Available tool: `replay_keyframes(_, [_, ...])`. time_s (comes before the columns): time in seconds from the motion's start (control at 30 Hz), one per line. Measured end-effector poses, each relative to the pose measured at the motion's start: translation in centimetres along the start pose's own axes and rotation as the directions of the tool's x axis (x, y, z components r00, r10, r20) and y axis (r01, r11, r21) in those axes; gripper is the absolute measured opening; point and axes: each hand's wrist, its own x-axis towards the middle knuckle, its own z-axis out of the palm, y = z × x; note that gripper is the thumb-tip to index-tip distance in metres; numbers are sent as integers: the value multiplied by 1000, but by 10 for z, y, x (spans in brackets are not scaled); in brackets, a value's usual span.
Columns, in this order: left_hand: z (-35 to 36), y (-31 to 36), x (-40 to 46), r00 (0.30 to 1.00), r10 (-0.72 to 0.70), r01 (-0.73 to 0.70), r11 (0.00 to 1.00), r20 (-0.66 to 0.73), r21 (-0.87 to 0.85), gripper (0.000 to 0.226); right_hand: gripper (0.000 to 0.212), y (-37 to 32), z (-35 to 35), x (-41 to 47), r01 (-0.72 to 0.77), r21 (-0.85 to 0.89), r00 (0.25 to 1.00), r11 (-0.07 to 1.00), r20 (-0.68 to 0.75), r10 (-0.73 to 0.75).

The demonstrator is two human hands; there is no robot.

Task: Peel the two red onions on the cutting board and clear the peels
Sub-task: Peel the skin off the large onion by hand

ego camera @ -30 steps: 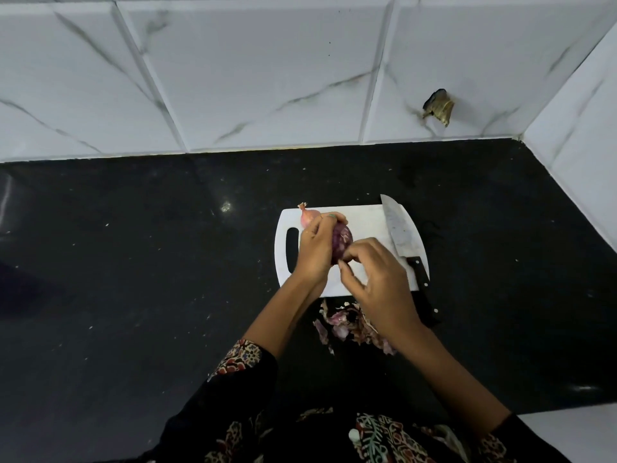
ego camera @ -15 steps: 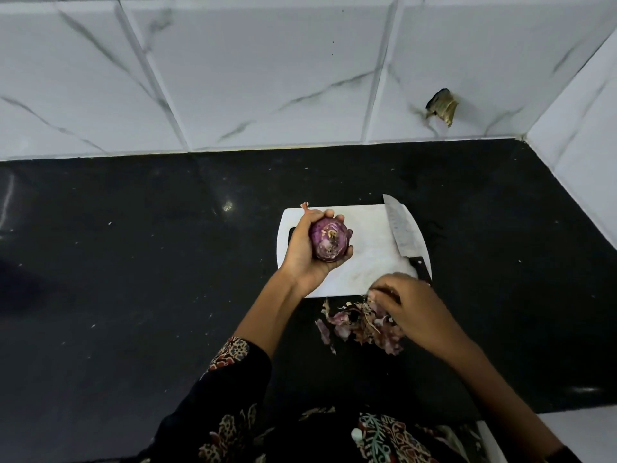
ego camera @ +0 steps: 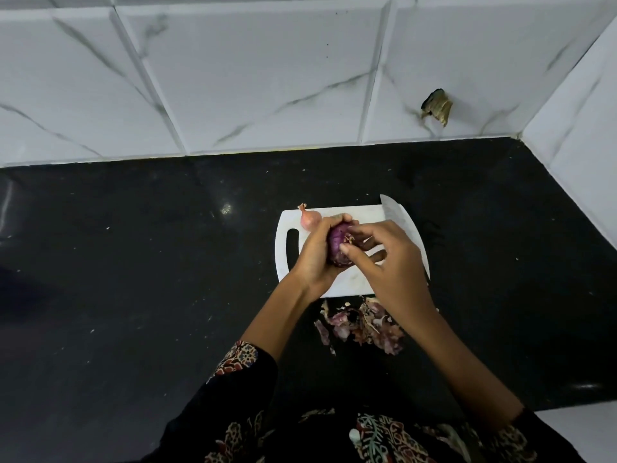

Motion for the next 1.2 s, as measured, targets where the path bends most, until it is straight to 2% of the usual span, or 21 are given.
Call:
replay_keyframes(0.17, [2, 0, 1, 999, 27, -25, 998, -41, 59, 26, 8, 7, 12, 5, 33, -82, 995, 996, -89, -40])
replay_keyframes(0.33, [6, -2, 0, 998, 27, -21, 994, -54, 111, 25, 4, 12, 16, 4, 75, -182, 990, 980, -105, -96])
replay_keyframes(0.6, [6, -13, 4, 996, -32, 39, 997, -84, 73, 24, 19, 21, 11, -1, 101, -233, 989, 967, -78, -122])
replay_keyframes(0.77, [0, -5, 8, 989, -33, 22, 996, -141, -81, 23, 24, 23, 16, -19, 183, -178, 982, 967, 77, -172])
replay_keyframes(0.93, [-13, 2, 7, 991, -70, 48, 982, -112, -185, 20, 15, 27, 4, -33, 70, -6, 997, 998, 21, -70])
replay_keyframes(1.03, [-19, 6, 5, 994, -105, 88, 947, -39, -309, 16, 14, 40, -7, -42, -41, -90, 997, 995, 61, 47])
replay_keyframes(1.13, [-22, 9, 5, 995, -101, 101, 925, 19, -366, 14, 21, 57, -13, -51, -97, -277, 967, 956, 203, 157])
replay_keyframes(1.2, [-21, 9, 4, 993, -106, 114, 914, 44, -390, 14, 16, 62, -15, -57, -112, -318, 936, 941, 284, 208])
